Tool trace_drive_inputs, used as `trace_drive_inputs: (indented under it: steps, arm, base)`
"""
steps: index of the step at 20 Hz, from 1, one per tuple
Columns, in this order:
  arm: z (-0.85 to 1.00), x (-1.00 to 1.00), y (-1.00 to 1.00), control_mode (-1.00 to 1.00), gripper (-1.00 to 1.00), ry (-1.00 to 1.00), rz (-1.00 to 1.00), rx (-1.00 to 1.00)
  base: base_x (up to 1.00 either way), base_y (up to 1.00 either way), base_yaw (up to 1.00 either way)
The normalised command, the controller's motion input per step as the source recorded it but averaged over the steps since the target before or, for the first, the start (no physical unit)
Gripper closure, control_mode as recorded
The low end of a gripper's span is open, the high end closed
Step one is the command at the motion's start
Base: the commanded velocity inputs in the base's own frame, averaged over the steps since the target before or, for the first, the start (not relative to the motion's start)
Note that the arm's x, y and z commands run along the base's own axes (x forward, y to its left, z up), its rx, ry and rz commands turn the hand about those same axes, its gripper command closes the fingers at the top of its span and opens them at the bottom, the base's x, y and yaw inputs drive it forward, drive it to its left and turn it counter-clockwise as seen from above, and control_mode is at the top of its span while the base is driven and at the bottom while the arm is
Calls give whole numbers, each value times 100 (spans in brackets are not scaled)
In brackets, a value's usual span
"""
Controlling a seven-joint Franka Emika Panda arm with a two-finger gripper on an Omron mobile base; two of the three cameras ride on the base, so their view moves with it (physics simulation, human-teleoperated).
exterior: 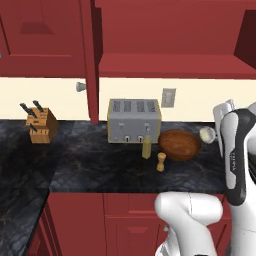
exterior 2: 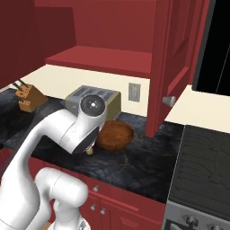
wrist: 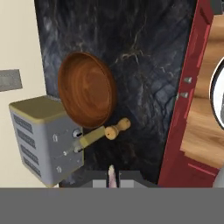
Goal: Retrieve the bottle and the shaker from the cabinet and place them next to the mixing bowl on the counter. Then add garlic from the fridge to the mixing bowl.
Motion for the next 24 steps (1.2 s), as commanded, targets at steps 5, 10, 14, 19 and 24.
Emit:
trace_drive_inputs:
  steps: [5,10,14,19,24]
  arm:
    - [-23,43,-20,-100,100,6,-1,0]
    - [-31,38,-11,-100,100,6,-1,0]
    - [-36,40,-4,-100,100,3,-1,0]
    - [-34,35,0,-100,100,0,-2,-1]
    - [-34,31,0,-100,100,2,-1,-1]
  base:
    - [0,0,0]
    - [0,0,0]
    - [0,0,0]
    - [0,0,0]
    - [0,0,0]
